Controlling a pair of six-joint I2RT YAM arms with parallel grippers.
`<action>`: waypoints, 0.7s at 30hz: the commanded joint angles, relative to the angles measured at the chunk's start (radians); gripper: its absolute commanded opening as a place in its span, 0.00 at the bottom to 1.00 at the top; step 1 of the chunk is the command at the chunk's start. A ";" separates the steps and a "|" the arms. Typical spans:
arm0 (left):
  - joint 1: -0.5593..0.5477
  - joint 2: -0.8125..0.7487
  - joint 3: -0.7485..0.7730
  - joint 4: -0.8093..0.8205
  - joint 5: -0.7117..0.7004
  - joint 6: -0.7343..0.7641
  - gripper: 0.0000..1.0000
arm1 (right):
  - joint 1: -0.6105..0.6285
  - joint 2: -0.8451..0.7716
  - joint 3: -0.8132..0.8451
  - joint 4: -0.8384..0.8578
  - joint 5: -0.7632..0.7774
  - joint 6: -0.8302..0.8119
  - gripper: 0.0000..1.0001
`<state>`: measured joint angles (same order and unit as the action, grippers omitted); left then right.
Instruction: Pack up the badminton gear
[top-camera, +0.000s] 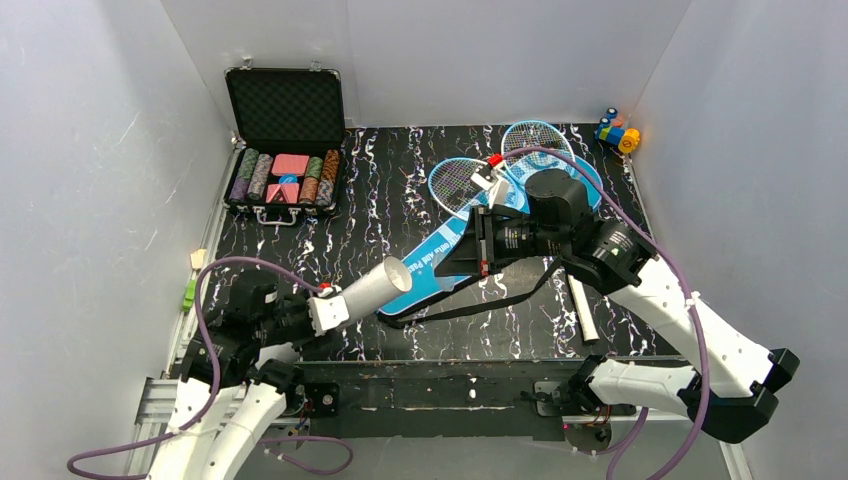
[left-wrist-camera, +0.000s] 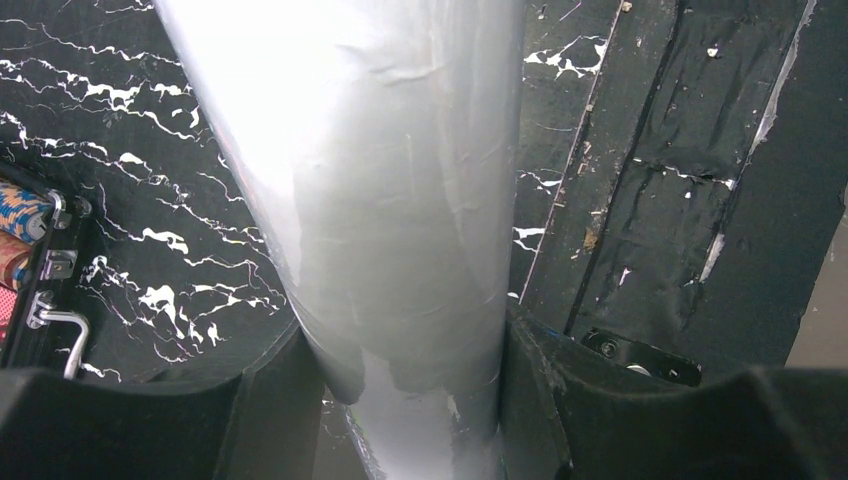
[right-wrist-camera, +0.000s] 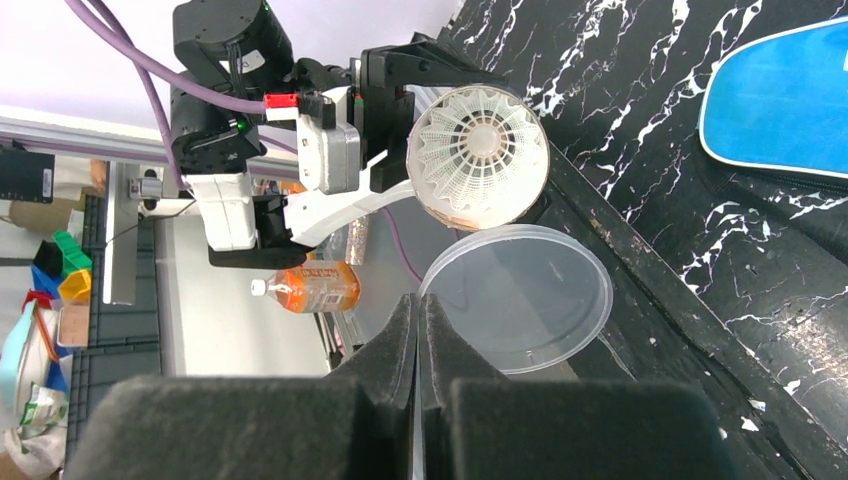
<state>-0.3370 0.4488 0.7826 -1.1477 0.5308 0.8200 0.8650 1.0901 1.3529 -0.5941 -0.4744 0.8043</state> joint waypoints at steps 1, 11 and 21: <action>-0.004 0.013 0.030 0.034 0.021 -0.025 0.21 | 0.003 0.009 0.055 0.055 -0.048 -0.028 0.01; -0.004 0.015 0.033 0.065 0.039 -0.013 0.21 | 0.015 -0.043 -0.038 0.210 -0.100 0.041 0.01; -0.004 0.012 0.041 0.055 0.070 0.033 0.21 | 0.030 0.011 -0.080 0.329 -0.132 0.083 0.01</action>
<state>-0.3370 0.4641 0.7830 -1.1202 0.5537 0.8108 0.8864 1.0866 1.2789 -0.3714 -0.5789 0.8684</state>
